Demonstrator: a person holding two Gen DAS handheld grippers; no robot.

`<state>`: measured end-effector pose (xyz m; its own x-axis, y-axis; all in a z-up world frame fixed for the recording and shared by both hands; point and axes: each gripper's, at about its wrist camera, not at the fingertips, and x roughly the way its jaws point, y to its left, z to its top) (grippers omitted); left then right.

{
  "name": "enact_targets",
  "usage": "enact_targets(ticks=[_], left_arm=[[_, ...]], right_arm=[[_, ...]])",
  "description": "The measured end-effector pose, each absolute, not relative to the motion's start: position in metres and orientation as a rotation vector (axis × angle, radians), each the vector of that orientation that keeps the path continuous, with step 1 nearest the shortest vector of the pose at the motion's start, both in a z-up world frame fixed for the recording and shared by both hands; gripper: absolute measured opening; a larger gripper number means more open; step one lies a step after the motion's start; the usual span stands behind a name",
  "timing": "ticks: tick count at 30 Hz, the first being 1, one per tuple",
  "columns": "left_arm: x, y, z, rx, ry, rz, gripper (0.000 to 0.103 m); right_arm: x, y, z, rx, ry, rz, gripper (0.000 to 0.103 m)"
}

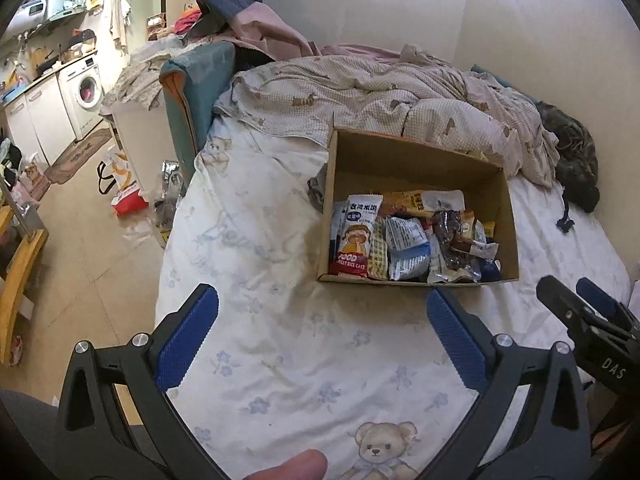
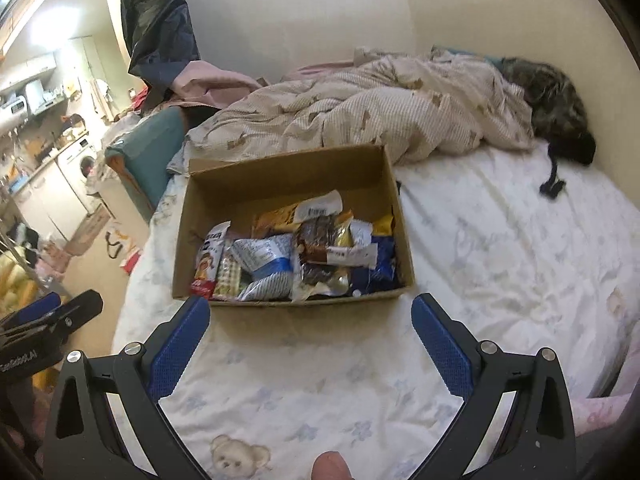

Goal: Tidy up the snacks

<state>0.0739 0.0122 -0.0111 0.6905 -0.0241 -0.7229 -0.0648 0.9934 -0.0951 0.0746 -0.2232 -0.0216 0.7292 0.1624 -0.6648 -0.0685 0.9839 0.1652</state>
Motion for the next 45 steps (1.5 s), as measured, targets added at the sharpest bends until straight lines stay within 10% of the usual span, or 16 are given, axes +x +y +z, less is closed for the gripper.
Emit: enact_targets(ticks=[45], left_arm=[[0.068,0.009,-0.007,-0.089,0.791,0.008,0.103]], right_arm=[[0.073,-0.215,-0.016,0.074,0.711,0.106,0.103]])
